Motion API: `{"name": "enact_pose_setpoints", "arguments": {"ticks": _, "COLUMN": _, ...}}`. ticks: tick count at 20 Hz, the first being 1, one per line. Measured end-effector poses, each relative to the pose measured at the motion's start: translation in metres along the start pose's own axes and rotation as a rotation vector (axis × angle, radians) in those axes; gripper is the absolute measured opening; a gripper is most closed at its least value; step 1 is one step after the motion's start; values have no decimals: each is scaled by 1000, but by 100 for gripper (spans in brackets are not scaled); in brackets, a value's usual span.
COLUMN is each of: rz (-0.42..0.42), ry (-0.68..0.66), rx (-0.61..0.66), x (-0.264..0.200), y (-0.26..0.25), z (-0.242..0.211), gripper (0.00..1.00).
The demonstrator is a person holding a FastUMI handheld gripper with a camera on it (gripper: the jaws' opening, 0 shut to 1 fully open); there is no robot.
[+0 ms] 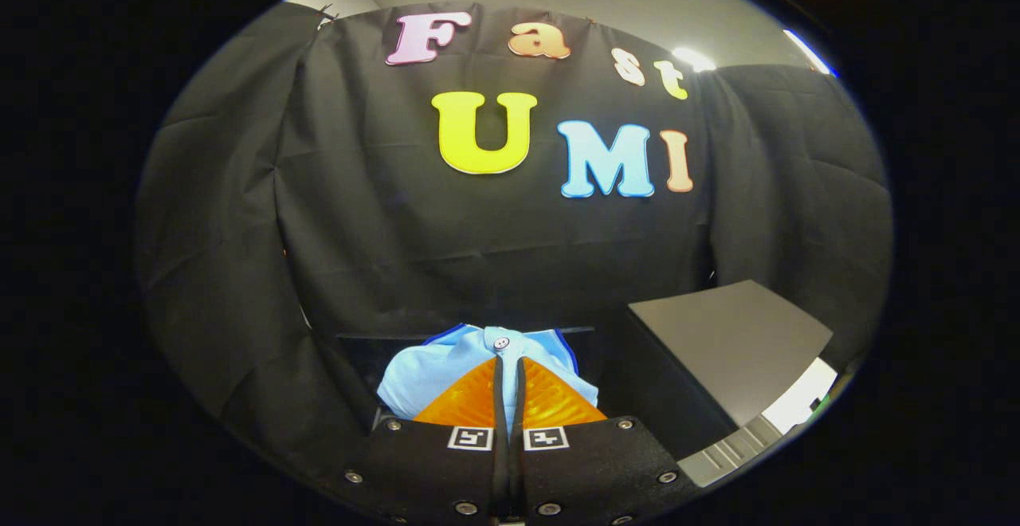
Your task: Put the clothes into the washing machine and then close the washing machine lid.
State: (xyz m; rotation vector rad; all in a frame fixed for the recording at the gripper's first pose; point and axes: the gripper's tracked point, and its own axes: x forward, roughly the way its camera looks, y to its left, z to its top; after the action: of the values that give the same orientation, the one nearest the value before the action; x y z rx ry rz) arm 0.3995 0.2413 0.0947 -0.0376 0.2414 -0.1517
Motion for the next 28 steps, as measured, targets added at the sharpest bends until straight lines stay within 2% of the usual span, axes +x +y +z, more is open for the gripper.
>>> {"name": "enact_pose_setpoints", "arguments": {"ticks": 3, "rz": 13, "ry": 54, "rx": -7, "x": 14, "y": 7, "z": -35, "gripper": 0}}
{"name": "enact_pose_setpoints", "arguments": {"ticks": 7, "rz": 25, "ry": 99, "rx": 49, "x": 35, "y": 13, "z": -74, "gripper": 0}}
{"name": "enact_pose_setpoints", "arguments": {"ticks": 13, "rz": 48, "ry": 241, "rx": 62, "x": 66, "y": 21, "z": -140, "gripper": 0}}
{"name": "enact_pose_setpoints", "arguments": {"ticks": 19, "rz": 50, "ry": 377, "rx": 18, "x": 84, "y": 19, "z": -190, "gripper": 0}}
{"name": "enact_pose_setpoints", "arguments": {"ticks": 28, "rz": 62, "ry": 520, "rx": -66, "x": 105, "y": 15, "z": -240, "gripper": 0}}
